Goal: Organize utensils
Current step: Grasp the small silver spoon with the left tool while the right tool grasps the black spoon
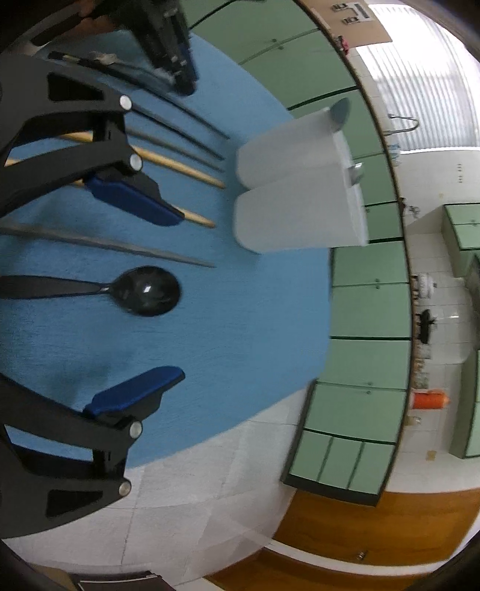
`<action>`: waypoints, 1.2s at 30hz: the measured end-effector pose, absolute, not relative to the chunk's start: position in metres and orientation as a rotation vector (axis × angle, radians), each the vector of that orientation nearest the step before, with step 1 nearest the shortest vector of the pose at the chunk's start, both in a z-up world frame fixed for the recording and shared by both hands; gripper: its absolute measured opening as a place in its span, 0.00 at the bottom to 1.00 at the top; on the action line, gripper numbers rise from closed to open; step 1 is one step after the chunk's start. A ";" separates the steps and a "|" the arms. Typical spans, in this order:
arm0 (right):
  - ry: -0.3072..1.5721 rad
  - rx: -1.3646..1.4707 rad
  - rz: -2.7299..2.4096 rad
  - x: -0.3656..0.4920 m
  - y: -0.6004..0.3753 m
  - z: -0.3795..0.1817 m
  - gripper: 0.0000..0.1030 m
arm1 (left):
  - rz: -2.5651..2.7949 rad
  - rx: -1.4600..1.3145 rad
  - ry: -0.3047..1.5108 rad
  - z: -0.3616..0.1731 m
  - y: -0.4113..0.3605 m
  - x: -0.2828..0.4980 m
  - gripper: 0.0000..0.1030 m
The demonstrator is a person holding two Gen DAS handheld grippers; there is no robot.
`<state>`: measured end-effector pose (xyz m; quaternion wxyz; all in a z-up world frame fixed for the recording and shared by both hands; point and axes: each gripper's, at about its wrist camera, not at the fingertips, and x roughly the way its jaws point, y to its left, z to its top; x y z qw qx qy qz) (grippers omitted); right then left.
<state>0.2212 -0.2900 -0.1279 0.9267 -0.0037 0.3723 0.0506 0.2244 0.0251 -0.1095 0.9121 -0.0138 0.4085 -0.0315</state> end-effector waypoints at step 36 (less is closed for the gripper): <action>0.899 -0.045 0.095 0.243 -0.292 -0.140 0.33 | -0.096 0.009 0.769 -0.102 0.027 0.217 0.25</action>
